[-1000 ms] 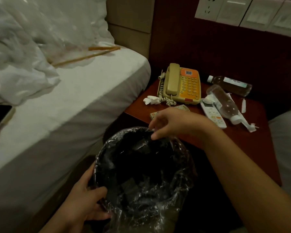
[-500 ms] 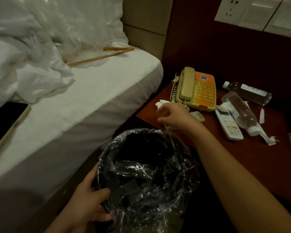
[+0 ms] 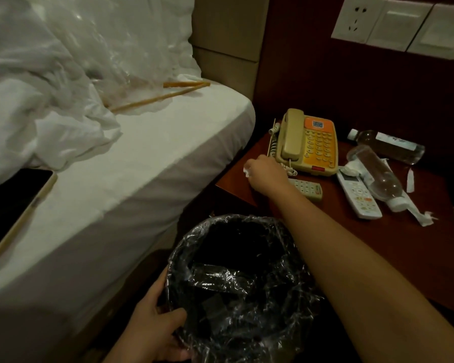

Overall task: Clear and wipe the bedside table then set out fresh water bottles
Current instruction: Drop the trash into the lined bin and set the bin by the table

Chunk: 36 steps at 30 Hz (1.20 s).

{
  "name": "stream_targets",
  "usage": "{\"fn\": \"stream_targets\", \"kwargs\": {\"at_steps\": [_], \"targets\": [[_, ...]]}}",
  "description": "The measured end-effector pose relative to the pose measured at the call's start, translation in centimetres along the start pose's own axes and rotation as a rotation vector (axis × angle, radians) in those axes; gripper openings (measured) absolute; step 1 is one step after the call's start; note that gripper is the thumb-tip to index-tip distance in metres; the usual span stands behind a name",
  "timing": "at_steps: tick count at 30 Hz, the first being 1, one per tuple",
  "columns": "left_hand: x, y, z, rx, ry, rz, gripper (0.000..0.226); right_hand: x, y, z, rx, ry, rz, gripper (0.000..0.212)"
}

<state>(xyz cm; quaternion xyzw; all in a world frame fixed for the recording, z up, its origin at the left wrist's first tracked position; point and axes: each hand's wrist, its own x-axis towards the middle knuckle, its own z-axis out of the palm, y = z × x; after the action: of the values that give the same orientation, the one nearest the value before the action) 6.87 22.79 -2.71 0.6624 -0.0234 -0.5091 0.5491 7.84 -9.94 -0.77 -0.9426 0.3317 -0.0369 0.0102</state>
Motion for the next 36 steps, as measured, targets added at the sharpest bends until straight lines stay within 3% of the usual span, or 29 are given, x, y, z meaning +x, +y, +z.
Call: {"fn": "stream_targets", "kwargs": {"at_steps": [5,10,14,17,21,27,30,36], "targets": [[-0.6,0.2,0.4,0.031,-0.004,-0.008,0.082,-1.3,-0.8,-1.0,0.071,0.05,-0.113,0.023],[-1.1,0.4,1.2,0.071,0.019,-0.008,0.081,-7.0,-2.2,-4.7,0.396,0.103,-0.192,0.014],[-0.8,-0.3,2.0,0.099,0.026,0.014,0.08,-13.5,-1.5,-4.5,0.609,-0.107,-0.174,0.013],[-0.7,-0.4,3.0,0.079,0.01,0.032,0.076,-16.5,0.0,-2.2,0.564,-0.327,-0.14,0.01],[0.1,-0.5,3.2,0.074,-0.009,0.097,0.074,-17.9,1.6,-0.7,0.433,-0.455,-0.196,0.037],[-0.8,-0.2,4.1,0.125,-0.105,0.245,0.076,-18.6,3.5,-2.4,0.428,-0.385,-0.177,0.049],[-0.4,-1.0,4.0,0.074,-0.22,0.284,0.114,-18.9,4.6,-3.1,0.387,-0.354,-0.168,0.047],[0.2,-0.8,4.5,0.111,-0.248,0.239,0.082,-19.4,6.1,-3.4,0.435,-0.367,-0.121,0.045]]}}
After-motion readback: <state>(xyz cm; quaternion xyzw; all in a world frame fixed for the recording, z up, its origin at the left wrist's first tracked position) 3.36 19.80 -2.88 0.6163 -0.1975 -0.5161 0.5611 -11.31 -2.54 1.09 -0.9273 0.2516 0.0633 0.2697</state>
